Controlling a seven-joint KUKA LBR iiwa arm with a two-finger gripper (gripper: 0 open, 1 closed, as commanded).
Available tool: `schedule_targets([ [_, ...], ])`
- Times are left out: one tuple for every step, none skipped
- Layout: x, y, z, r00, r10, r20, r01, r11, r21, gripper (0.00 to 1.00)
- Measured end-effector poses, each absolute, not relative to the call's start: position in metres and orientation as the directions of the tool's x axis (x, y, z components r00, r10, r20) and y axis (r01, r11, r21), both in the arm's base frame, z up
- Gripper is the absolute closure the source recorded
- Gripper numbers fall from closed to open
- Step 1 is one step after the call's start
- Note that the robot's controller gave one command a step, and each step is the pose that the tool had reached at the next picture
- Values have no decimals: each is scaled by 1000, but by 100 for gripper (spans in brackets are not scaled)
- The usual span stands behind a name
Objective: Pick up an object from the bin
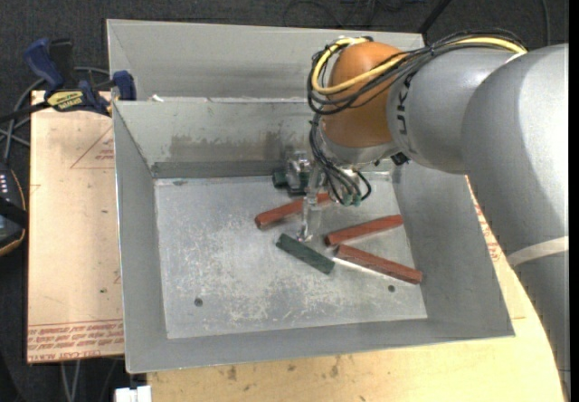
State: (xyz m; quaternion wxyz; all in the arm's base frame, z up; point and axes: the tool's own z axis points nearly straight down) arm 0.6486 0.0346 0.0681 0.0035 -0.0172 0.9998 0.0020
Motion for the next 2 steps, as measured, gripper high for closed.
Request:
schedule_targets([
  [654,11,102,-998,-56,-7,-56,998,0,0],
  [654,15,100,-1000,-16,-4,-16,1000,2,0],
])
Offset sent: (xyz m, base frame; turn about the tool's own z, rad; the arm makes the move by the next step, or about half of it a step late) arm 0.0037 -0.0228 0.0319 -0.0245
